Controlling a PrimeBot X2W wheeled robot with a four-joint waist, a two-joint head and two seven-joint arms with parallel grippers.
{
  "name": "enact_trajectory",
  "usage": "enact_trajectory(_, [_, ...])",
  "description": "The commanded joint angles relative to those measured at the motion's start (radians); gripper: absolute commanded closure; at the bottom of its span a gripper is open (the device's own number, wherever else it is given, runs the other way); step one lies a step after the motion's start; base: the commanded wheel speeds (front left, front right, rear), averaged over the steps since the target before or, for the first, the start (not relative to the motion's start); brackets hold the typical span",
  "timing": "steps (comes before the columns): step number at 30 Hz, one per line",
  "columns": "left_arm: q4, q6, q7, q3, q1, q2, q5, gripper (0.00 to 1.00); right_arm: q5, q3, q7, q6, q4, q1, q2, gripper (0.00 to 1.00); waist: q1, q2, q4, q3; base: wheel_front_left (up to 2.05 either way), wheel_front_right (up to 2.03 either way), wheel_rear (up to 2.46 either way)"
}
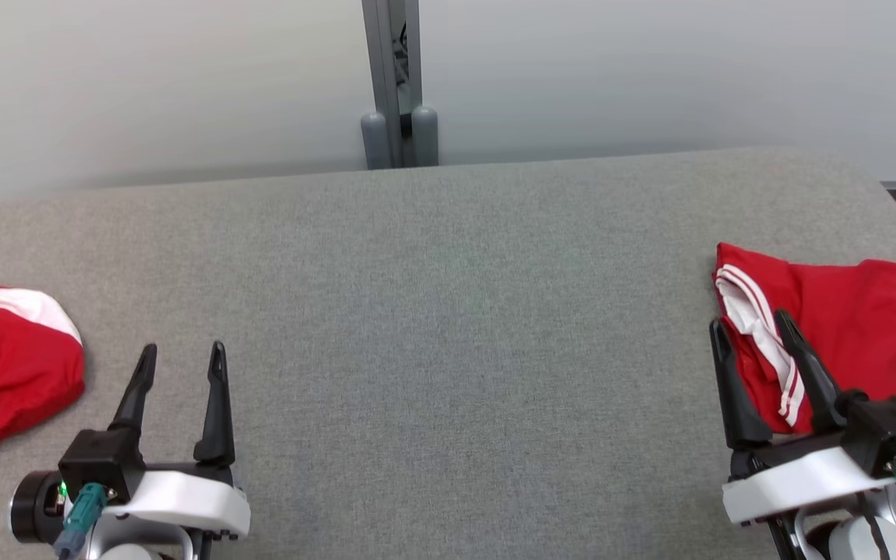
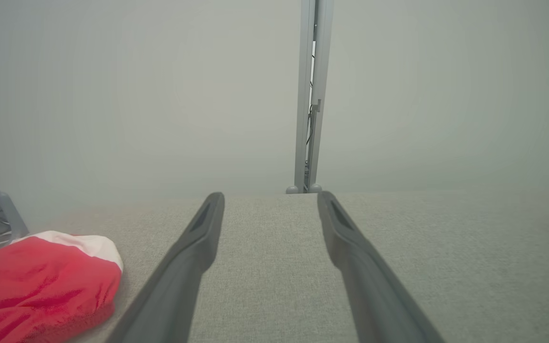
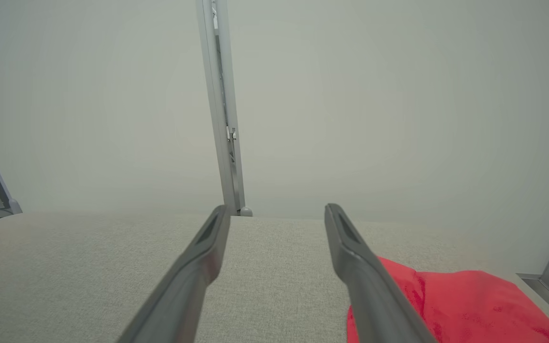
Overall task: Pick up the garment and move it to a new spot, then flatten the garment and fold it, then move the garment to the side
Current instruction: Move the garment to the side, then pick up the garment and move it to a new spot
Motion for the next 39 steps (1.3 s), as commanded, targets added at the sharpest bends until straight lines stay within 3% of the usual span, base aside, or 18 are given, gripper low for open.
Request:
enact_trajectory(1, [-0.011, 0.005, 0.004, -0.001, 0.018, 0.004, 0.001, 0.00, -0.009, -0.011, 0.008, 0.000, -0.003, 0.021, 0.000, 0.00, 0.0000, 0.0000, -0.003, -0.023, 0.00, 0.00, 0.00])
enact_trajectory(11, [-0.073, 0.022, 0.033, -0.023, 0.089, 0.015, 0.008, 0.00, -0.024, -0.059, 0.039, 0.000, -0.041, 0.111, 0.010, 0.00, 0.0000, 0.0000, -0.001, -0.073, 0.00, 0.00, 0.00])
enact_trajectory(30, [-0.065, 0.032, 0.034, -0.036, 0.062, 0.020, 0.001, 0.00, -0.021, -0.076, 0.065, 0.000, -0.067, 0.130, 0.015, 0.00, 0.0000, 0.0000, 0.016, -0.072, 0.00, 0.00, 0.00])
enact_trajectory(35, [-0.059, 0.028, 0.028, -0.041, 0.045, 0.017, 0.000, 0.00, -0.014, -0.082, 0.069, 0.000, -0.071, 0.138, 0.015, 0.00, 0.0000, 0.0000, 0.061, -0.072, 0.00, 0.00, 0.00])
enact_trajectory(39, [-0.057, 0.026, 0.023, -0.041, 0.028, 0.020, -0.003, 0.00, -0.012, -0.086, 0.073, 0.000, -0.081, 0.155, 0.015, 0.00, 0.0000, 0.0000, 0.148, -0.077, 0.00, 0.00, 0.00])
